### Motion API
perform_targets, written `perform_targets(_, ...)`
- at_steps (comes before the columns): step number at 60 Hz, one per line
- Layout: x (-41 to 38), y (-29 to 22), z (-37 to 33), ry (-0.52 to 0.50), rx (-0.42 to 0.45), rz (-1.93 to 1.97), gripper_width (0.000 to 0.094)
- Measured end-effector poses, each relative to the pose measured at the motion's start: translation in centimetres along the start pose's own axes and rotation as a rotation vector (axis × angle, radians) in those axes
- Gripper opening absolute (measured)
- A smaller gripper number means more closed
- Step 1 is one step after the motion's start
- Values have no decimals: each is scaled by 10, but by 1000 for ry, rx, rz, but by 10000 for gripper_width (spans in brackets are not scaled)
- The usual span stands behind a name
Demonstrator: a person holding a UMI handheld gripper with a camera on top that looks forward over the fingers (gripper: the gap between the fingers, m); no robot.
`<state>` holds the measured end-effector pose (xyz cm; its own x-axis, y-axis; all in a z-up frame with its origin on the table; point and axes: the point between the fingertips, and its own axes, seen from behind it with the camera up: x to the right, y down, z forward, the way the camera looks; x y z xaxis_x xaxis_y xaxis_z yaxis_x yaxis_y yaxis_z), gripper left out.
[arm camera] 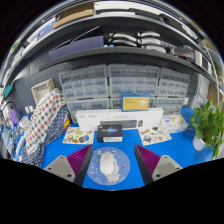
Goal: Arrange mouse
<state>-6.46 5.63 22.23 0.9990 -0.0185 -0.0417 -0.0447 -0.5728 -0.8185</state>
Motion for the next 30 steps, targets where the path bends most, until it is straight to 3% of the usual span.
perform_targets(30, 22, 16, -17, 5, 25, -28, 846)
